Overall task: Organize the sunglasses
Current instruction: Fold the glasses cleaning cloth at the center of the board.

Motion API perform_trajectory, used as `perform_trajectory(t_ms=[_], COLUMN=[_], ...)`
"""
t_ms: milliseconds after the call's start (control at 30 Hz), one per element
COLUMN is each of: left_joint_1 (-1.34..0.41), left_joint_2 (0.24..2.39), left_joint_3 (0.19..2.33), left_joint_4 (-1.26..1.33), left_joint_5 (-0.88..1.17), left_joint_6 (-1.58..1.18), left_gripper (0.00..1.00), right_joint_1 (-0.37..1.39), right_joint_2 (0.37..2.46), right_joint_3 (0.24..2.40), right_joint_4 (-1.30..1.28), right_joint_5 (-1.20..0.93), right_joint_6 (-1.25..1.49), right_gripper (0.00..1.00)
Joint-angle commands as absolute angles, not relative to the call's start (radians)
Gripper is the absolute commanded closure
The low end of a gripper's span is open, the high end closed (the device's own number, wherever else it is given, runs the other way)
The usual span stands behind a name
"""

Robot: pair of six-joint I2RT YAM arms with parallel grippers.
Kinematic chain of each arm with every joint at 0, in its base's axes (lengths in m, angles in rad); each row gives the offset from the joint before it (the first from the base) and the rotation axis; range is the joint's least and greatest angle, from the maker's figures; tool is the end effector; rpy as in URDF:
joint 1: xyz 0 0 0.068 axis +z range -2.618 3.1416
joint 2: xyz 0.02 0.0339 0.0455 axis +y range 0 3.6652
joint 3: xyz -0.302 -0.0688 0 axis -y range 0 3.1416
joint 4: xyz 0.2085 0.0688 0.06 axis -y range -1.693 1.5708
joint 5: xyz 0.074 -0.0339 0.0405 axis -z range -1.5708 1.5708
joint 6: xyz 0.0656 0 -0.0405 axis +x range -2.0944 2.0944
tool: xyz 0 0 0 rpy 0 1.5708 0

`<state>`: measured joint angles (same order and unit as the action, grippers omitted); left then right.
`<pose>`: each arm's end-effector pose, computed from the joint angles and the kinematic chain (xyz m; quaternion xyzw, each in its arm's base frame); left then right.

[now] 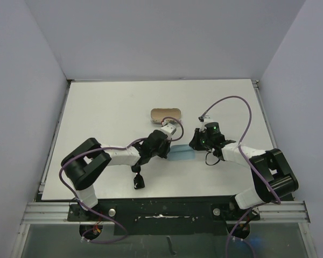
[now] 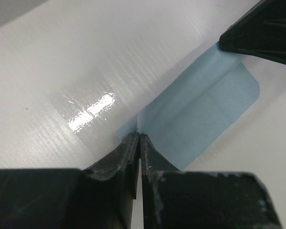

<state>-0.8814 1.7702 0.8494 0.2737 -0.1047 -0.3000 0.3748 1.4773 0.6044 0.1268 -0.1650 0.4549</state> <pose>0.2374 -0.2772 0.1959 0.2339 0.8632 -0.2089 0.3957 0.2507 0.1102 0.1988 0.0036 0.9137 0.2301 0.3351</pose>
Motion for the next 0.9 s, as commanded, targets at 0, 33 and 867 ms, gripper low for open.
perform_trajectory(t_ms=[0,33,867], left_joint_1=[-0.89,-0.891,-0.914], left_joint_2=[1.72,1.718,1.71], left_joint_3=[0.844,0.844,0.832], left_joint_4=[0.311,0.311,0.318], left_joint_5=[-0.108,-0.107,-0.113], left_joint_6=[-0.312,-0.313,-0.325], left_gripper=[0.94,0.93,0.89], right_joint_1=[0.383,0.383,0.414], right_joint_2=[1.469,1.469,1.423], right_joint_3=[0.598,0.597,0.561], right_joint_4=[0.183,0.184,0.184], right_joint_5=[-0.153,-0.155,-0.155], right_joint_6=[0.463,0.462,0.485], right_gripper=[0.96,0.95,0.78])
